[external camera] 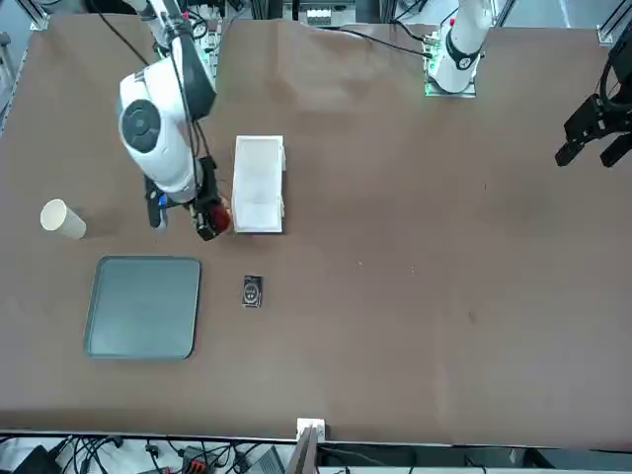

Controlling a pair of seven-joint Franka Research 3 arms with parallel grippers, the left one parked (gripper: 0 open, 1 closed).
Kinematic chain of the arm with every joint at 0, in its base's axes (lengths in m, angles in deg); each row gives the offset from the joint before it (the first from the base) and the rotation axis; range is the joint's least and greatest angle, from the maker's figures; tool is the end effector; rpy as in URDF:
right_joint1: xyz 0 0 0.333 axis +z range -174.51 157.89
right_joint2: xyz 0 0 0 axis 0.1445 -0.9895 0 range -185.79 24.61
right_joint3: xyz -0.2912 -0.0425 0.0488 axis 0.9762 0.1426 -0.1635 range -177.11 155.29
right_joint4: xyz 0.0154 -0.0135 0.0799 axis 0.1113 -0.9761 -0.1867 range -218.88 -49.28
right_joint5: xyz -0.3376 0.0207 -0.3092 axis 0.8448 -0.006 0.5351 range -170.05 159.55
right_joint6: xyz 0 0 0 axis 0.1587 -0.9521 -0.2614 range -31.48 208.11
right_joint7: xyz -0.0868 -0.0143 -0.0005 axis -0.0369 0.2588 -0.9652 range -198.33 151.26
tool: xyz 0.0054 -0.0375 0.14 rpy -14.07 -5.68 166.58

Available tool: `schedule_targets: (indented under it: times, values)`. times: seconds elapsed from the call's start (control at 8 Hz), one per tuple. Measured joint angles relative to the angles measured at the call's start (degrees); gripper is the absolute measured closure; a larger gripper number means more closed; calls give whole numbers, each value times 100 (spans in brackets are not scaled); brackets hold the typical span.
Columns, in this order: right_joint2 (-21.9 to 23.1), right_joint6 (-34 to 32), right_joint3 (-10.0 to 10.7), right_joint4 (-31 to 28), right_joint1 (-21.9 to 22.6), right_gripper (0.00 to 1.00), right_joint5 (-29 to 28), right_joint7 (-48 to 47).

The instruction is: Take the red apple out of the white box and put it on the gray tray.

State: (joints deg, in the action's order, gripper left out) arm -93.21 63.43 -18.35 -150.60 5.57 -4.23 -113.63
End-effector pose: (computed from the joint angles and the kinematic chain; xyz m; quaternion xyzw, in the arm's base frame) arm 0.6179 0.2385 0.3027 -0.8269 0.5622 0.0074 0.0008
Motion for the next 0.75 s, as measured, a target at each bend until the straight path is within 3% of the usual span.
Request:
schedule_targets:
  times: [0.38, 0.75]
  values:
    - [-65, 1, 13, 21, -588, 14, 80, 1793]
    - [-174, 6, 26, 121, -1530, 14, 94, 4030]
